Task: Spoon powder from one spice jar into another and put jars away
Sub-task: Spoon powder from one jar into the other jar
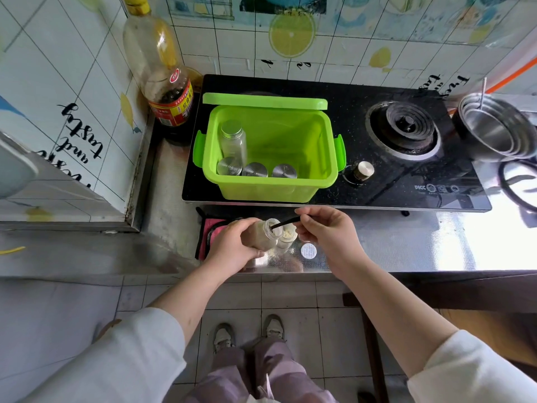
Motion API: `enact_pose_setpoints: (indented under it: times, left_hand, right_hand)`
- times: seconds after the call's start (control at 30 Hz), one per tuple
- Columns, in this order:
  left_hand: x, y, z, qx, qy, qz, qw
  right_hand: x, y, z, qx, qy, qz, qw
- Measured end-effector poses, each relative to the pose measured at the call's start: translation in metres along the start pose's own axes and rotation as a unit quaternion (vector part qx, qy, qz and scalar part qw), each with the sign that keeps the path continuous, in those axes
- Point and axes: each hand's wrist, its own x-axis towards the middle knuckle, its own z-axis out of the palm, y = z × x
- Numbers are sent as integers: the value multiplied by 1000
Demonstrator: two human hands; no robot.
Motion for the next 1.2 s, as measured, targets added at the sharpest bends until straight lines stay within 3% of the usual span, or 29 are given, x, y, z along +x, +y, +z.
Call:
enact_pose_setpoints:
  times: [1.2]
  left_hand:
    - [4,-13,2,-40,-9,-53,998]
  right_hand:
    - [5,5,-18,13,33,-15,999]
